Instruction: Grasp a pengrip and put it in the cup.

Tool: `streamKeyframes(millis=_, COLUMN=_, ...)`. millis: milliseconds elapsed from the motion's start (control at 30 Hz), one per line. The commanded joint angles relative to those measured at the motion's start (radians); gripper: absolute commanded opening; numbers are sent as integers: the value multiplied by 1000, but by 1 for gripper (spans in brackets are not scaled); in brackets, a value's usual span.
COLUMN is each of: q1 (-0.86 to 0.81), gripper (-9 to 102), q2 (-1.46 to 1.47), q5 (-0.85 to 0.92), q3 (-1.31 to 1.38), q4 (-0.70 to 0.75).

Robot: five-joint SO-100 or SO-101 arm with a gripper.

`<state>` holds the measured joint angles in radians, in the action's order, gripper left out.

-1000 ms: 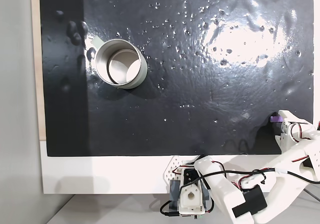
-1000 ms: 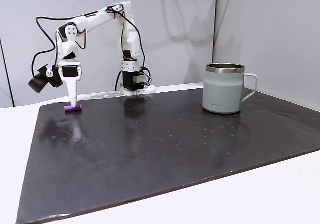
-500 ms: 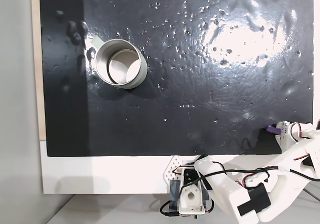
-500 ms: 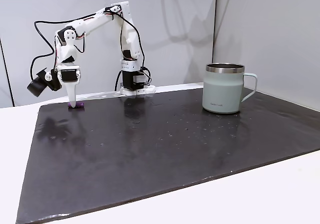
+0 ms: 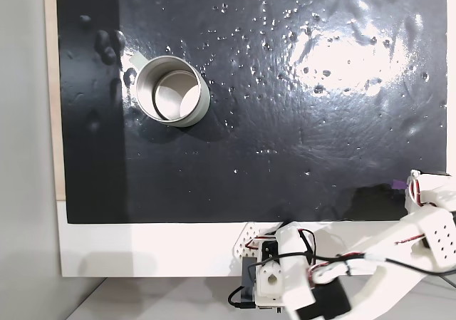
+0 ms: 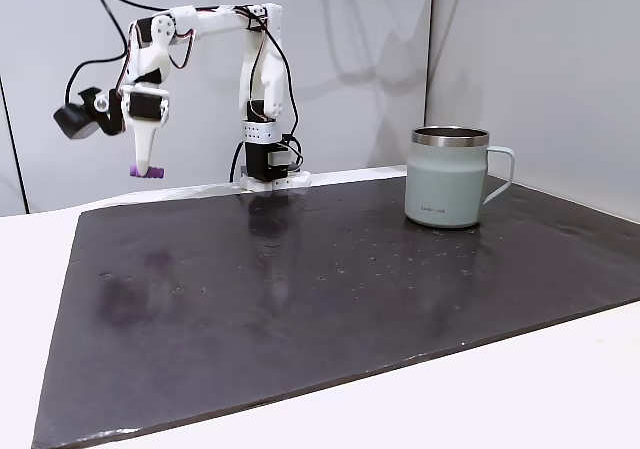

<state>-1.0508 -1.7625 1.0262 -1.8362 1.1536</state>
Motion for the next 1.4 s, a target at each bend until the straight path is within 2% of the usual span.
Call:
streamKeyframes(millis=0, q1=41, gripper=0, q2=-198, q5=-61, q3=23, q4=51)
streamKeyframes(millis=167, q1=83, gripper=0, q2=-356, q5=-130, q3=129, q4=156)
streamKeyframes(millis=333, q1=170, gripper=0, q2=-443, q5=-247, q3=206, q4=189)
streamKeyframes(millis=533, q1=442, gripper=0, q2=-428, q5=-479, q3=380, q4=282)
streamKeyframes(millis=767, q1=764, gripper=0, q2=-422, q5=-675, q3=426, q4=354)
streamKeyframes(millis=1000, q1=1104, gripper=0, q2=-242, q5=-871, q3=617, q4=410)
streamKeyframes(millis=1200, q1=1327, gripper=0, q2=-138, q5=-965, q3=647, q4=393)
streamKeyframes(millis=1367, q1=1476, gripper=0, q2=9, q5=-989, q3=807, q4=420)
